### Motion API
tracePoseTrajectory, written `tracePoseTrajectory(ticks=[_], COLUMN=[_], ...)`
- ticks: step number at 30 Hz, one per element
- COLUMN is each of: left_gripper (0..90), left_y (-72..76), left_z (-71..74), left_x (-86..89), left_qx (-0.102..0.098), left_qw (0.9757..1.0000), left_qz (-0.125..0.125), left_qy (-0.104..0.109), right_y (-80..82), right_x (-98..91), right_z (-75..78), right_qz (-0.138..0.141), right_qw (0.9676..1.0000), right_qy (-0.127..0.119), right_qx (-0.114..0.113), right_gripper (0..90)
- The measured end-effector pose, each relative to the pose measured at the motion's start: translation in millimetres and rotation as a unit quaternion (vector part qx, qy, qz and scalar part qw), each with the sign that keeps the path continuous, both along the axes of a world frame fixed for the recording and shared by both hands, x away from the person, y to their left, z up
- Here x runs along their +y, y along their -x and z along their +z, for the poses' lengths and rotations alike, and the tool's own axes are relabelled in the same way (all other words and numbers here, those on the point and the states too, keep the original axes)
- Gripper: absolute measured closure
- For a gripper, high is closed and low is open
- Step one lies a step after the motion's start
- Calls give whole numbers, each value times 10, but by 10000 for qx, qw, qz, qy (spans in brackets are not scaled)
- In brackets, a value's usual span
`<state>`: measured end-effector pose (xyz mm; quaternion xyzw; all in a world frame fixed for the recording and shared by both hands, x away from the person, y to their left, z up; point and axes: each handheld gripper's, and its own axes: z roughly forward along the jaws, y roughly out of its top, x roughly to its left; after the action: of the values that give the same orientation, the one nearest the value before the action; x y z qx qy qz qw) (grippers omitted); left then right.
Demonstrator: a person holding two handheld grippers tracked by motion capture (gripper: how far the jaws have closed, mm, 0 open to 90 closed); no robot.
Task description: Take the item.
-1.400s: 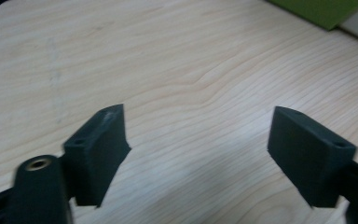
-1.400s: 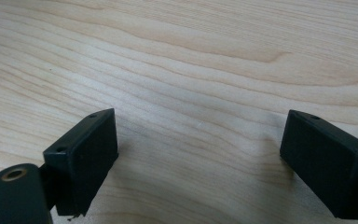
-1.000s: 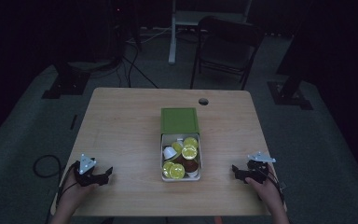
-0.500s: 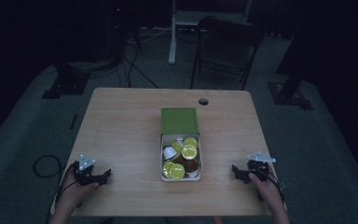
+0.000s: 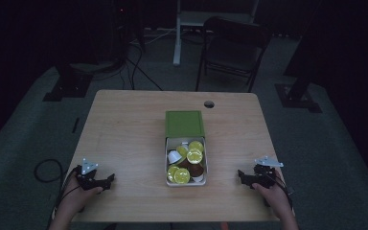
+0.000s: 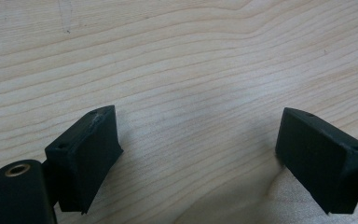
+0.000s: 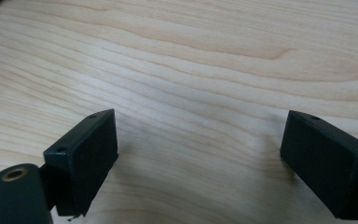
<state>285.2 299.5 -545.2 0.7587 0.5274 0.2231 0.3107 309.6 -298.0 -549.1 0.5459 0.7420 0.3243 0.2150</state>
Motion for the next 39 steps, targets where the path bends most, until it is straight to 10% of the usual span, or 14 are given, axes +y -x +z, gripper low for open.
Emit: tracePoseTrajectory(ticks=[17,39], left_gripper=[119,103], left_y=[-4,-12], left_z=[-2,-3], left_x=[-5,-8], left_qx=[13,30], left_qw=[10000,10000], left_qz=[-36,-58], left_qy=[-10,-19], right_y=[74,210], right_x=[177,518], right_z=[186,604], right_qz=[168,710], right_qw=[9997,9967], right_qy=[-160,-216], right_qx=[103,-330], right_gripper=[111,135])
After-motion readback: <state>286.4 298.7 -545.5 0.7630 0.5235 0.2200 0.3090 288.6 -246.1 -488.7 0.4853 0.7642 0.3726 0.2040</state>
